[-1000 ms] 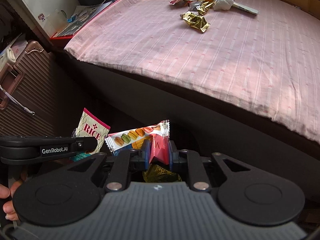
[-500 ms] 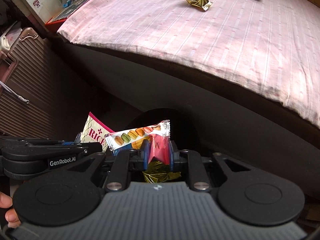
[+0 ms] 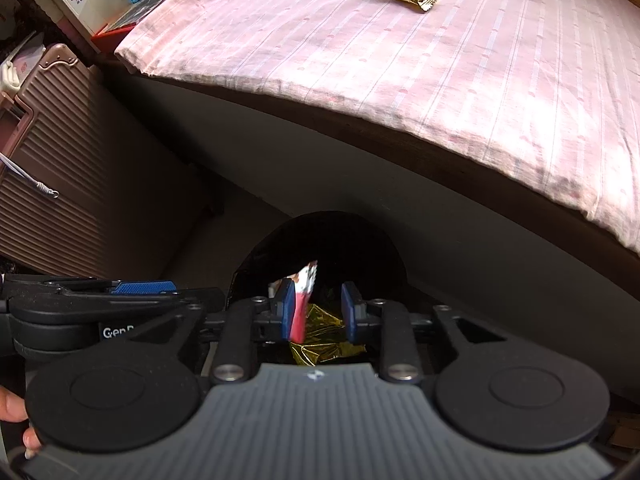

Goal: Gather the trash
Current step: 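Open the right tool over the bin while the left tool releases its wrapper, then bring both open tools back over the remaining wrappers on the bed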

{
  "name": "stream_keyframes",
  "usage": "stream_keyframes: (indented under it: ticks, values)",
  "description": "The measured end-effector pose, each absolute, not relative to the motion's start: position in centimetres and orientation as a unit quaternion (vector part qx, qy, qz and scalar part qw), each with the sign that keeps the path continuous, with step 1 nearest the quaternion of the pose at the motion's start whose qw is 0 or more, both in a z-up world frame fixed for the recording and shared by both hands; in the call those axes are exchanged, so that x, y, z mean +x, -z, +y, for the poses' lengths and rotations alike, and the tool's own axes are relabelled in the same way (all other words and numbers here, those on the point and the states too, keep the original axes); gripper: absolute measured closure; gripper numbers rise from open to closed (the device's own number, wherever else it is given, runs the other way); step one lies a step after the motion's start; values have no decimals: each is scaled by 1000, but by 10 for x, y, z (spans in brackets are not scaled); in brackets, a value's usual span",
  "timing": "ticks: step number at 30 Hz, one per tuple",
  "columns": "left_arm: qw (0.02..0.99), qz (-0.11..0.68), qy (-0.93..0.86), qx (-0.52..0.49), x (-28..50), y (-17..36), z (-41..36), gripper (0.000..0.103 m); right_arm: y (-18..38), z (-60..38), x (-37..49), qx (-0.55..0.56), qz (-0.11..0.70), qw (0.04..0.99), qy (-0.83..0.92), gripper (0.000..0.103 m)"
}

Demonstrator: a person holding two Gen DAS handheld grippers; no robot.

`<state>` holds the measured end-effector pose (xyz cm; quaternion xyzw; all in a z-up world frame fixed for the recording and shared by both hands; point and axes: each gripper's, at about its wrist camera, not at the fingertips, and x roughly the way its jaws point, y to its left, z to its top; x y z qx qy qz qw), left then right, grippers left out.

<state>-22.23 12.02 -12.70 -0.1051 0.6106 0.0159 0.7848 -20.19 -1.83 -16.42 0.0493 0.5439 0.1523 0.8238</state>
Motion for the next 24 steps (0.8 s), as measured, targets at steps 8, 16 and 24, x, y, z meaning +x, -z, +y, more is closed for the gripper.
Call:
stream_keyframes:
  ticks: [8,16,24]
  values:
    - [791,603,-26,-100,-215,117,129,49,164,-16,-197,57,545,823,-150,70]
    - [811,579,-15,-83,-200,90,124,42,143,-22,-190,55,527,835,-149,70]
    - [840,538,7,-74,-167,52,121,34,103,-37,-170,72,492,857,-139,52]
